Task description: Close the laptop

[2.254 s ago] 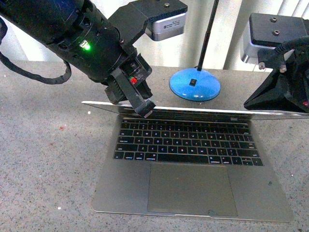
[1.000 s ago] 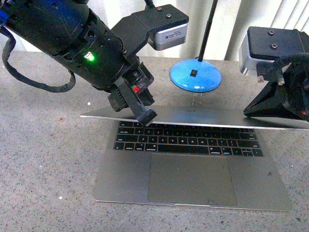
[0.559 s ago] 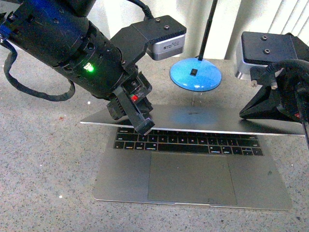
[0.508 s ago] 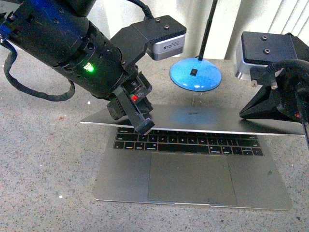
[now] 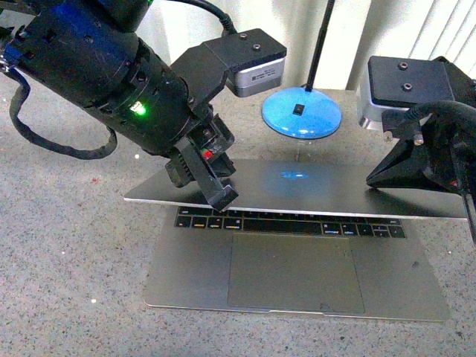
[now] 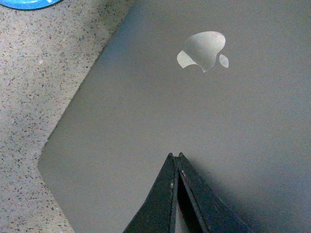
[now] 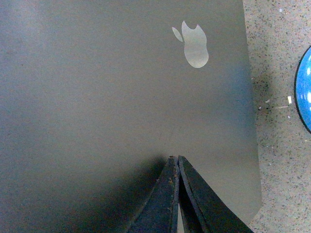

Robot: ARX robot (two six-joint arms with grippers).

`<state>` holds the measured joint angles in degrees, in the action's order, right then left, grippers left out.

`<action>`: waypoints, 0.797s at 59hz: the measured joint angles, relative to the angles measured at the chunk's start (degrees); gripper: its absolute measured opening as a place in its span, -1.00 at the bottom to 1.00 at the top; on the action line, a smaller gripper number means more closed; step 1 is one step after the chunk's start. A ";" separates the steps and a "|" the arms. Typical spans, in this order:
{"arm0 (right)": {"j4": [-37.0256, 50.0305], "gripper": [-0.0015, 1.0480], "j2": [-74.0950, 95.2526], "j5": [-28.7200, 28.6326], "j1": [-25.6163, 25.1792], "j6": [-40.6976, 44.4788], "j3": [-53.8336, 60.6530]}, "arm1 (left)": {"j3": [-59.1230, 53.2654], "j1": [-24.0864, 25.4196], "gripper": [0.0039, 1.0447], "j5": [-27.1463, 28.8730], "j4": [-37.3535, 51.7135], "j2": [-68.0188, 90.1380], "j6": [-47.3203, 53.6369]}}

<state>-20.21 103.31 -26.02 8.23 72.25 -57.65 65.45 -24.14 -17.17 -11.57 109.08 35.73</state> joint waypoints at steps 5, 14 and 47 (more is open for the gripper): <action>0.02 -0.94 0.13 0.02 0.00 0.00 0.09 | -0.22 -0.11 -0.94 -0.02 0.00 0.04 0.00; 0.26 -0.94 0.28 0.07 -0.04 0.00 0.22 | -0.50 -0.28 -0.94 -0.07 0.13 0.13 0.00; 2.08 -0.94 0.96 0.02 -0.28 -0.13 1.55 | -1.29 -0.39 -0.94 -0.98 0.87 0.79 0.02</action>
<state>-18.13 104.27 -26.00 7.94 72.12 -56.10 64.16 -24.53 -18.15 -10.70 109.86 35.75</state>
